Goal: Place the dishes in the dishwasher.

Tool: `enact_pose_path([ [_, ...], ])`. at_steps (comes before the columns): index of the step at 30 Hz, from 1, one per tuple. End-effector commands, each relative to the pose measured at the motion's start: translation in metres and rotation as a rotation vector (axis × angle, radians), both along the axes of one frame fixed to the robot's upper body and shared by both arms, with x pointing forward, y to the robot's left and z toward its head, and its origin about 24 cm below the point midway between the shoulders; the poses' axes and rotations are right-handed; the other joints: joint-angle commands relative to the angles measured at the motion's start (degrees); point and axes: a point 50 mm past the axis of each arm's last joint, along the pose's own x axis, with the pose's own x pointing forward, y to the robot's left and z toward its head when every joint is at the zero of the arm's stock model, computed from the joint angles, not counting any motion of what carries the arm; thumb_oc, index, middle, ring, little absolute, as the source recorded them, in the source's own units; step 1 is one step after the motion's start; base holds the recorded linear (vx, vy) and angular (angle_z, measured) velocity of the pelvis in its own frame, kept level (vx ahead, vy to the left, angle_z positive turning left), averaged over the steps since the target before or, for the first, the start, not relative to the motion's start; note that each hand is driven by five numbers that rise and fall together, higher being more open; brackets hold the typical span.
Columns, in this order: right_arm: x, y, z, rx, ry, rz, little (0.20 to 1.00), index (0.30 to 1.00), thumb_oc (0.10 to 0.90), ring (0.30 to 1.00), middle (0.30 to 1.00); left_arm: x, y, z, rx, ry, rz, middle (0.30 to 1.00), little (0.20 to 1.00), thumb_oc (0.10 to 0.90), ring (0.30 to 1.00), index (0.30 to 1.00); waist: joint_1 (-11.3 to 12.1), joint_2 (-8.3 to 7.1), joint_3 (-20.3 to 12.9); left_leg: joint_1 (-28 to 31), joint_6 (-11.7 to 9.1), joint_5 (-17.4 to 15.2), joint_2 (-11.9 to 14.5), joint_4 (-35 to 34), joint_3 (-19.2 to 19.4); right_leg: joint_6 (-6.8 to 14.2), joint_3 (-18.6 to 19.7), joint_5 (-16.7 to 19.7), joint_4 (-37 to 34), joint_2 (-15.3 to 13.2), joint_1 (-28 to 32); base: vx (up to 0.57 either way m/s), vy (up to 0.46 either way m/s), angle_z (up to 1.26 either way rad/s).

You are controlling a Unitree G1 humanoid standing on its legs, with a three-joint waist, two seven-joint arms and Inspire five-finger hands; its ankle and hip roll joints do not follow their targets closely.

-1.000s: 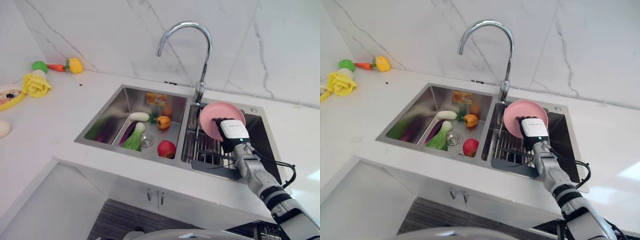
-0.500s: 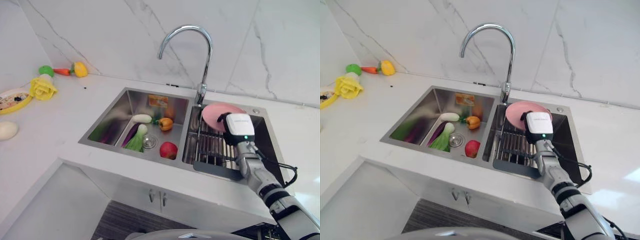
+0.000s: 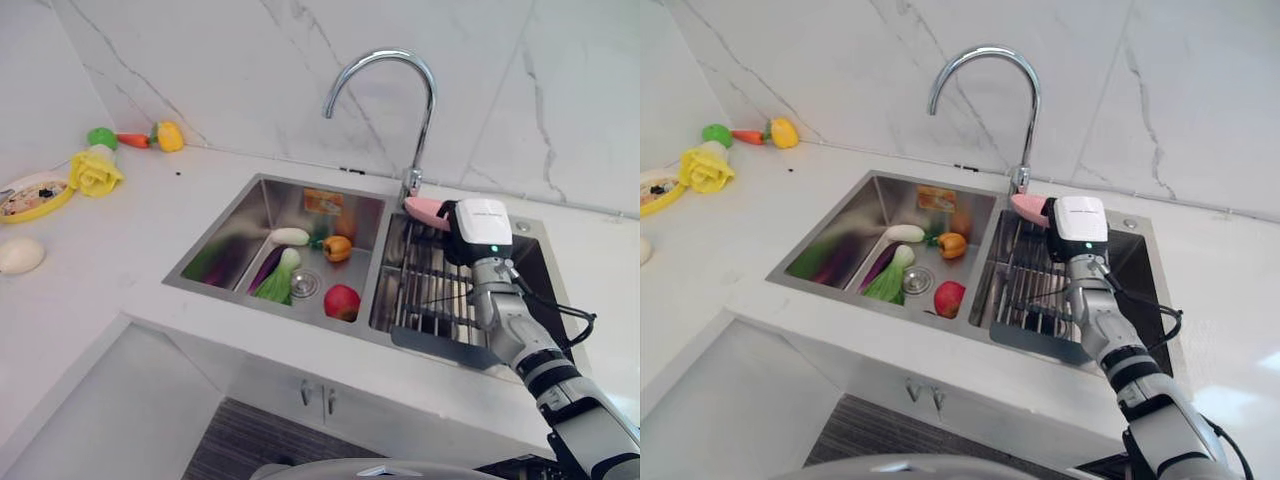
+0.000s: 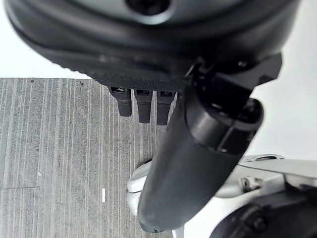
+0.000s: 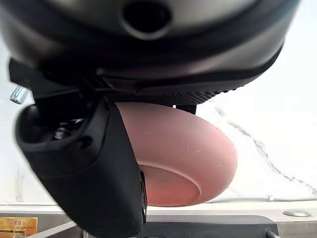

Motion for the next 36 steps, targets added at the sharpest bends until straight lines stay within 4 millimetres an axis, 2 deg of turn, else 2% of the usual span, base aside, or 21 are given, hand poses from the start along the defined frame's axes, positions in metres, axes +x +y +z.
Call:
enact_pose_path([
  [1, 0.021, -0.004, 0.080, 0.045, -0.314, 0.020, 0.300, 0.300, 0.400, 0.300, 0.300, 0.019, 0.000, 0.001, 0.019, -0.026, -0.048, 0.900, 0.900, 0.800, 0.900, 0.900, 2.4, 1.39, -1.2, 2.9, 0.6, -10.1, 2.1, 3.1, 0.2, 2.1, 0.3, -1.2, 3.6, -3.2, -4.0, 0.00, 0.005, -0.11],
  [4, 0.019, -0.005, 0.087, 0.032, -0.316, 0.042, 0.300, 0.300, 0.400, 0.300, 0.300, 0.020, 0.000, 0.001, 0.018, -0.030, -0.045, 0.900, 0.900, 0.800, 0.900, 0.900, 2.2, 1.35, -1.1, 3.0, 0.6, -10.2, 2.2, 3.1, 0.3, 2.1, 0.5, -1.2, 3.7, -3.2, -4.0, -0.01, -0.001, -0.09],
  [6, 0.015, -0.007, 0.101, 0.054, -0.363, 0.059, 0.300, 0.300, 0.400, 0.300, 0.300, 0.019, 0.000, 0.001, 0.013, -0.030, -0.030, 0.900, 0.900, 0.800, 0.900, 0.900, 1.7, 1.40, -1.1, 3.2, 0.6, -10.2, 2.3, 3.0, 0.4, 2.0, 0.8, -1.4, 3.8, -3.1, -4.1, 0.00, 0.000, 0.00],
  [8, 0.013, -0.008, 0.105, 0.068, -0.382, 0.060, 0.300, 0.300, 0.400, 0.300, 0.300, 0.019, -0.001, 0.001, 0.012, -0.029, -0.028, 0.900, 0.900, 0.800, 0.900, 0.900, 1.6, 1.42, -1.1, 3.3, 0.6, -10.2, 2.3, 3.0, 0.4, 2.0, 0.8, -1.4, 3.8, -3.1, -4.1, 0.00, 0.000, 0.00],
  [14, -0.005, -0.013, 0.149, 0.116, -0.589, 0.094, 0.300, 0.300, 0.400, 0.300, 0.300, 0.017, -0.001, 0.000, 0.011, -0.024, -0.004, 0.900, 0.900, 0.800, 0.900, 0.900, 0.5, 1.40, -1.1, 3.6, 0.6, -10.5, 2.4, 3.1, 0.5, 2.0, 1.5, -1.7, 3.7, -2.8, -4.1, 0.00, 0.000, 0.00],
  [15, -0.015, -0.020, 0.170, 0.096, -0.691, 0.087, 0.300, 0.300, 0.400, 0.300, 0.300, 0.014, 0.001, 0.000, 0.020, -0.014, -0.003, 0.900, 0.900, 0.800, 0.900, 0.900, 0.0, 1.37, -1.3, 3.7, 0.6, -10.6, 2.5, 3.1, 0.6, 2.0, 1.7, -1.8, 3.8, -2.8, -4.1, 0.00, 0.000, 0.00],
  [16, -0.016, -0.021, 0.170, 0.095, -0.691, 0.085, 0.300, 0.300, 0.400, 0.300, 0.300, 0.014, 0.001, 0.000, 0.020, -0.014, -0.006, 0.900, 0.900, 0.800, 0.900, 0.900, 0.1, 1.37, -1.3, 3.7, 0.6, -10.6, 2.5, 3.1, 0.5, 2.0, 1.7, -1.8, 3.8, -2.8, -4.1, 0.00, 0.000, 0.00],
  [19, -0.036, -0.036, 0.209, 0.070, -0.888, 0.045, 0.300, 0.300, 0.400, 0.300, 0.300, 0.010, 0.003, 0.000, 0.034, -0.002, 0.026, 0.900, 0.900, 0.800, 0.900, 0.900, -0.7, 1.23, -1.6, 4.0, 0.6, -10.7, 2.5, 3.2, 0.9, 2.0, 2.4, -1.9, 3.9, -2.7, -4.3, -0.02, 0.007, -0.05],
  [20, -0.037, -0.037, 0.209, 0.070, -0.889, 0.044, 0.300, 0.300, 0.400, 0.300, 0.300, 0.011, 0.003, 0.000, 0.033, -0.002, 0.025, 0.900, 0.900, 0.800, 0.900, 0.900, -0.6, 1.24, -1.6, 4.1, 0.6, -10.7, 2.5, 3.2, 0.9, 2.0, 2.4, -1.9, 4.0, -2.7, -4.3, -0.02, 0.012, -0.08],
  [22, -0.048, -0.047, 0.228, 0.026, -0.974, 0.000, 0.300, 0.300, 0.400, 0.300, 0.300, 0.007, 0.005, 0.000, 0.039, 0.010, 0.038, 0.900, 0.900, 0.800, 0.900, 0.900, -1.3, 1.17, -1.9, 4.3, 0.7, -10.9, 2.4, 3.2, 1.1, 2.1, 2.8, -1.8, 4.0, -2.7, -4.5, -0.03, 0.012, -0.17],
  [25, -0.057, -0.051, 0.237, 0.001, -1.020, -0.016, 0.300, 0.300, 0.400, 0.300, 0.300, 0.006, 0.003, 0.000, 0.037, 0.018, 0.042, 0.900, 0.900, 0.800, 0.900, 0.900, -1.9, 1.18, -2.1, 4.6, 0.8, -11.0, 2.2, 3.1, 1.3, 2.2, 3.2, -1.7, 4.1, -2.8, -4.6, -0.03, 0.009, -0.11],
  [30, -0.065, -0.051, 0.236, -0.035, -1.023, -0.013, 0.300, 0.300, 0.400, 0.300, 0.300, 0.009, -0.001, -0.001, 0.017, 0.006, 0.039, 0.900, 0.900, 0.800, 0.900, 0.900, -2.8, 1.23, -2.3, 4.9, 0.9, -11.3, 2.0, 3.1, 1.5, 2.2, 3.7, -1.8, 4.2, -2.9, -4.6, -0.03, 0.013, -0.15],
  [32, -0.070, -0.053, 0.234, -0.059, -1.006, -0.018, 0.300, 0.300, 0.400, 0.300, 0.300, 0.012, -0.003, -0.001, 0.007, -0.003, 0.043, 0.900, 0.900, 0.800, 0.900, 0.900, -3.4, 1.26, -2.3, 5.2, 1.0, -11.5, 1.8, 3.0, 1.5, 2.2, 4.0, -1.9, 4.6, -3.1, -4.6, -0.08, 0.040, -0.04],
  [33, -0.071, -0.054, 0.232, -0.078, -0.988, -0.019, 0.300, 0.300, 0.400, 0.300, 0.300, 0.014, -0.005, -0.001, 0.001, -0.011, 0.046, 0.900, 0.900, 0.800, 0.900, 0.900, -3.7, 1.08, -2.0, 4.7, 1.3, -10.7, 1.4, 3.3, 2.4, 1.6, 3.1, -1.3, 4.8, -3.6, -5.1, -0.11, 0.051, 0.00],
  [35, -0.076, -0.060, 0.225, -0.109, -0.947, -0.033, 0.300, 0.300, 0.400, 0.300, 0.300, 0.016, -0.006, -0.001, -0.004, -0.021, 0.057, 0.900, 0.900, 0.800, 0.900, 0.900, -4.9, 1.25, -2.0, 5.2, 1.3, -11.5, 1.5, 3.2, 1.6, 2.2, 4.5, -2.1, 5.8, -3.4, -5.2, -0.07, 0.074, -0.02],
  [36, -0.081, -0.063, 0.220, -0.141, -0.912, -0.045, 0.300, 0.300, 0.400, 0.300, 0.300, 0.019, -0.007, -0.001, -0.010, -0.033, 0.064, 0.900, 0.900, 0.800, 0.900, 0.900, -5.5, 1.05, -1.5, 4.7, 1.7, -10.7, 1.2, 3.6, 2.5, 1.6, 3.9, -1.5, 6.8, -3.9, -6.0, -0.07, 0.088, 0.00],
])
